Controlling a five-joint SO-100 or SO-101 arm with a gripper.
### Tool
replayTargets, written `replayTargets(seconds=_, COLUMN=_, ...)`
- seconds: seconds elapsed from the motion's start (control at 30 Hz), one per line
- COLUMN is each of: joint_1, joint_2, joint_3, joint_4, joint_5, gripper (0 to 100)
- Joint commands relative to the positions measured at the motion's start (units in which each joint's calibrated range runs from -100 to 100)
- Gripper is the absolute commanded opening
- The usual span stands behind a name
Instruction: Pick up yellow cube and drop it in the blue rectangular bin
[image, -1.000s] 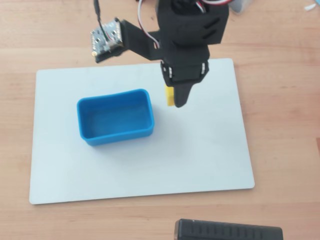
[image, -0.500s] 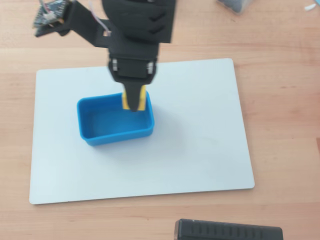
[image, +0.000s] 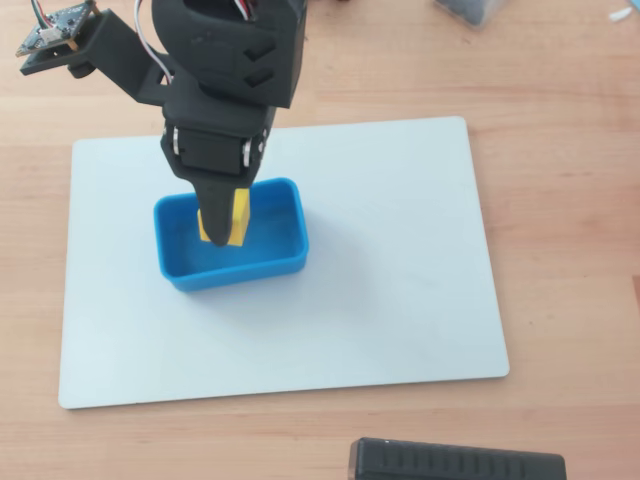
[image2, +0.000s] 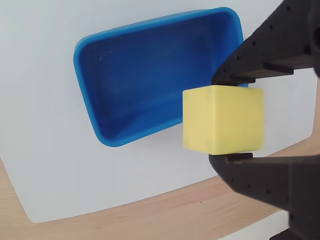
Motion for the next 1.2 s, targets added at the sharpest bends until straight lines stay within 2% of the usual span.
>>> replayTargets(seconds=0.0, joint_1=1.0, joint_2=-0.5, joint_3=-1.6, joint_4=-1.7, joint_5=0.6, gripper=6)
replayTargets(seconds=0.43, joint_1=2.1, joint_2=-2.2, joint_3=-0.5, joint_4=0.7, joint_5=0.2, gripper=20)
replayTargets(seconds=0.57, joint_1=2.9, joint_2=-4.7, joint_3=-0.9, joint_4=1.1, joint_5=0.2, gripper=20)
replayTargets(seconds=0.93, joint_1=-1.0, joint_2=-28.7, joint_3=13.3, joint_4=-0.6, joint_5=0.4, gripper=3)
replayTargets(seconds=1.17, joint_1=-6.5, joint_2=-46.3, joint_3=38.4, joint_4=-10.6, joint_5=0.6, gripper=0)
